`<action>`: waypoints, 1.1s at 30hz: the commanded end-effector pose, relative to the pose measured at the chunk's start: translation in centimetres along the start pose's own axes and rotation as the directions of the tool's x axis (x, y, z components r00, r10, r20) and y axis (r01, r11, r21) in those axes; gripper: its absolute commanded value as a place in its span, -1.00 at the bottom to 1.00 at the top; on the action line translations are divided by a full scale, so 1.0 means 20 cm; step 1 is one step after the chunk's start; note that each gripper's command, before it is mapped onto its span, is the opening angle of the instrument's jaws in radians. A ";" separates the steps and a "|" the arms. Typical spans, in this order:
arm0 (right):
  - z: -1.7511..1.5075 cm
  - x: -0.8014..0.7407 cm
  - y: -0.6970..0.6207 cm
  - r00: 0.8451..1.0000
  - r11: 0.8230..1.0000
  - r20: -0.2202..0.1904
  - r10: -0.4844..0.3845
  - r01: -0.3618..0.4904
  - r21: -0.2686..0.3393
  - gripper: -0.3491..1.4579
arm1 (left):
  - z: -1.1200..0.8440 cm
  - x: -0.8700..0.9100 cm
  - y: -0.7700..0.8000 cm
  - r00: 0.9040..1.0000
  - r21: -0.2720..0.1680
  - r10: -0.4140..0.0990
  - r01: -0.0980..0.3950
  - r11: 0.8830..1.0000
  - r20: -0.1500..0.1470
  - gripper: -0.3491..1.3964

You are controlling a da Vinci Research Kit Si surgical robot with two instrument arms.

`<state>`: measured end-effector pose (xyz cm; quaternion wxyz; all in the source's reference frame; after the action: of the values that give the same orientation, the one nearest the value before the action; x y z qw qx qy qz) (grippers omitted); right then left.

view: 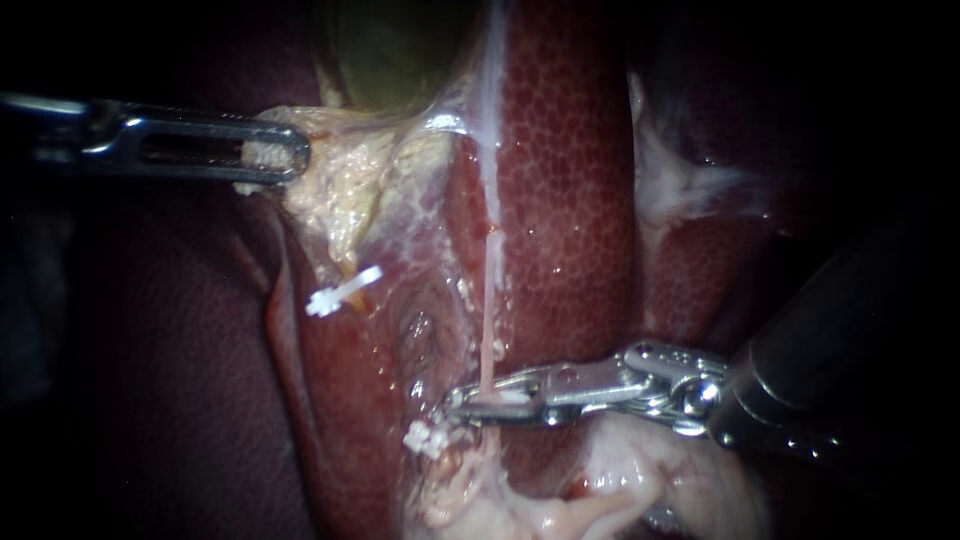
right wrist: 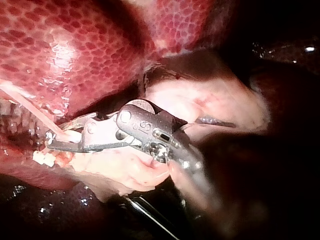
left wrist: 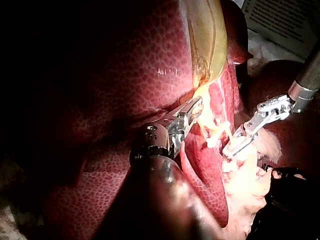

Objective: Going back first clip right tube

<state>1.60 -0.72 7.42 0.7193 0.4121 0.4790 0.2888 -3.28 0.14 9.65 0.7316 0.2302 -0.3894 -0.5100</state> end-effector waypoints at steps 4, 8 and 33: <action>0.001 0.000 0.000 1.000 1.000 0.007 0.001 -0.001 0.016 -1.00 | 0.000 0.000 0.000 1.000 -0.001 0.000 0.000 1.000 0.000 -1.00; 0.001 0.001 0.000 0.999 1.000 -0.054 -0.003 0.004 0.017 -1.00 | 0.000 0.000 0.000 1.000 -0.001 0.000 0.000 1.000 0.001 -1.00; -0.021 0.011 0.000 0.951 0.956 -0.093 -0.294 0.292 -0.034 0.05 | 0.000 0.000 0.000 1.000 -0.001 0.000 0.000 1.000 0.000 -1.00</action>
<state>1.27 -0.38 7.21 0.7342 0.3135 0.5678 0.2008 -3.28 0.14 9.65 0.7316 0.2295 -0.3891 -0.5106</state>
